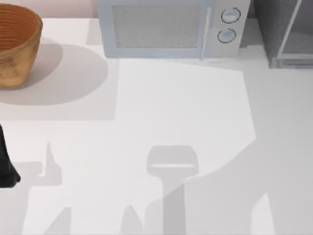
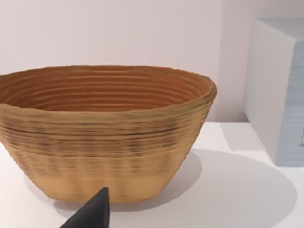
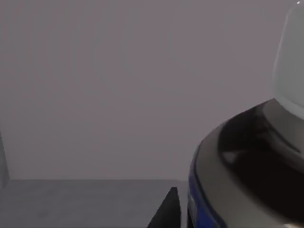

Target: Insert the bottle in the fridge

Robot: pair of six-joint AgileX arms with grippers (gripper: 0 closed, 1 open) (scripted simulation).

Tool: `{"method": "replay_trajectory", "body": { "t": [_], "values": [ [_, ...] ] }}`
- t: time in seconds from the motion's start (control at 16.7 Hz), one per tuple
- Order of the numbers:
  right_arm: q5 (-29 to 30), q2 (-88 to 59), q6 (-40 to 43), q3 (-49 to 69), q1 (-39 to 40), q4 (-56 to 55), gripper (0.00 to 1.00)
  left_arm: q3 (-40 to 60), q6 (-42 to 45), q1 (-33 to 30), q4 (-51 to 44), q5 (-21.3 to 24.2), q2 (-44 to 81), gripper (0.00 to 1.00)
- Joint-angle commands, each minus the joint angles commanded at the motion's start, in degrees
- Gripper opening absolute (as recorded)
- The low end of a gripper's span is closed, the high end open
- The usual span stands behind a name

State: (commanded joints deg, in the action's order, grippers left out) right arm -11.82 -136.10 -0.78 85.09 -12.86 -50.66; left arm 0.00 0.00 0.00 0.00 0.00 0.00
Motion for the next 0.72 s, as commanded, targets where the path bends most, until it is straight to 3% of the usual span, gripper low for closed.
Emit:
{"method": "replay_trajectory", "body": {
  "t": [0.36, 0.72],
  "values": [
    [0.0, 0.0, 0.0, 0.0, 0.0, 0.0, 0.98, 0.0, 0.0, 0.0, 0.0, 0.0, 0.0, 1.0],
    [0.0, 0.0, 0.0, 0.0, 0.0, 0.0, 1.0, 0.0, 0.0, 0.0, 0.0, 0.0, 0.0, 1.0]
  ]
}}
